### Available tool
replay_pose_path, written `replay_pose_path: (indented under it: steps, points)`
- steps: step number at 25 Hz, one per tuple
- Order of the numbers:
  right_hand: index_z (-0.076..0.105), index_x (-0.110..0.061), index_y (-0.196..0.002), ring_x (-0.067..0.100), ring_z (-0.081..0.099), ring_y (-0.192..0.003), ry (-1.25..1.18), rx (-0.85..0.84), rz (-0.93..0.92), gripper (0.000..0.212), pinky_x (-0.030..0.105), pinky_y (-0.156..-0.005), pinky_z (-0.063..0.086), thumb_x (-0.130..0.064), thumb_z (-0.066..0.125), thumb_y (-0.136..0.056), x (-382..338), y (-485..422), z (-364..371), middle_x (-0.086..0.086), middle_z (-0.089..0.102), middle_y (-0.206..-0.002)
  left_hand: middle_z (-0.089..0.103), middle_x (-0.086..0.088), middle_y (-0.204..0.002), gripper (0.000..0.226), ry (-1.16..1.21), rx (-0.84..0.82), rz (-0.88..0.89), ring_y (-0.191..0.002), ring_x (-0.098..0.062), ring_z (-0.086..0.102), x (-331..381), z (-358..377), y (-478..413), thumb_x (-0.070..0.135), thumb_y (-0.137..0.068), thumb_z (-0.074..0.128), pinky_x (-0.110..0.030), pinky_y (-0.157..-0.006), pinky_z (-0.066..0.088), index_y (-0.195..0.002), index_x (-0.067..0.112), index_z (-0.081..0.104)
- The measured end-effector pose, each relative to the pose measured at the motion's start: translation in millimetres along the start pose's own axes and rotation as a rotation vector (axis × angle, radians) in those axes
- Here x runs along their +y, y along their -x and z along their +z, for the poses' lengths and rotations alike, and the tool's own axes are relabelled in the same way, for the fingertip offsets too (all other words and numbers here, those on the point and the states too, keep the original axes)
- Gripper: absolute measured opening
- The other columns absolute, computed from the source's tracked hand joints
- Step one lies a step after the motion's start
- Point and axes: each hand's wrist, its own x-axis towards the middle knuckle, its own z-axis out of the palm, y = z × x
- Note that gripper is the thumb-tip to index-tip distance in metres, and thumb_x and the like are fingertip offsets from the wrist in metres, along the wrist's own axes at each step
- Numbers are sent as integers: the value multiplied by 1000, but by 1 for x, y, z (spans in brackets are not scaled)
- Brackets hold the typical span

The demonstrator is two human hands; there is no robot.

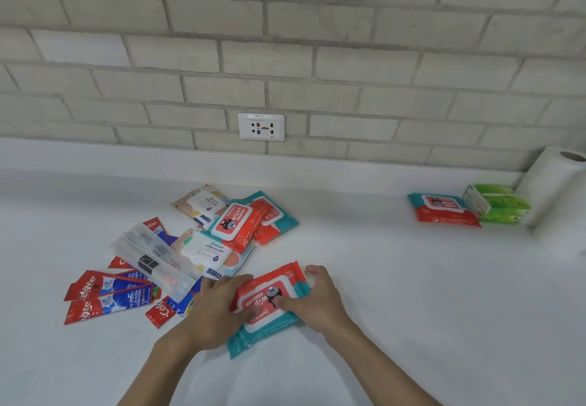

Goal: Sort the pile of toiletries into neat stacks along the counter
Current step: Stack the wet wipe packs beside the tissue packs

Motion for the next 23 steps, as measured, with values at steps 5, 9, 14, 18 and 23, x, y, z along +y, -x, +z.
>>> replay_pose_path:
  steps: [5,9,14,18,23]
  points:
    - [51,-31,-117,14,71,-88,-364,-13,-26,64,30,-70,62,-23,88,-66,8,4,-5,-4,61,-117,40,14,-138,75,3,-45,17,-126,-11,28,7,0,-2,62,-80,57,-40,-109,37,-144,42,24]
    - [53,-24,-116,14,74,-85,-504,-26,-74,57,35,-72,62,-15,86,-69,7,11,-18,2,68,-111,43,19,-117,63,142,-142,34,-122,-12,44,21,0,-1,56,-83,58,-32,-97,50,-136,46,24]
    - [43,-38,-127,20,73,-89,-378,-75,-64,72,47,-81,59,-21,84,-71,-5,8,-43,3,69,-115,62,8,-112,52,672,-144,53,-95,-11,66,35,-15,-4,43,-82,61,-26,-75,58,-130,33,43]
    - [36,-42,-132,20,73,-91,-257,-175,-86,75,44,-84,59,-23,81,-75,-14,16,-65,5,68,-117,62,-6,-119,66,1002,-220,19,-92,-23,72,45,-18,-11,33,-66,76,-41,-74,60,-126,34,48]
    - [23,-47,-140,20,68,-101,-65,-214,-135,90,40,-85,59,-28,82,-74,-19,25,-78,1,54,-132,68,-9,-105,82,842,-400,38,-86,-23,73,61,-18,-12,27,-39,90,-38,-69,60,-112,25,53]
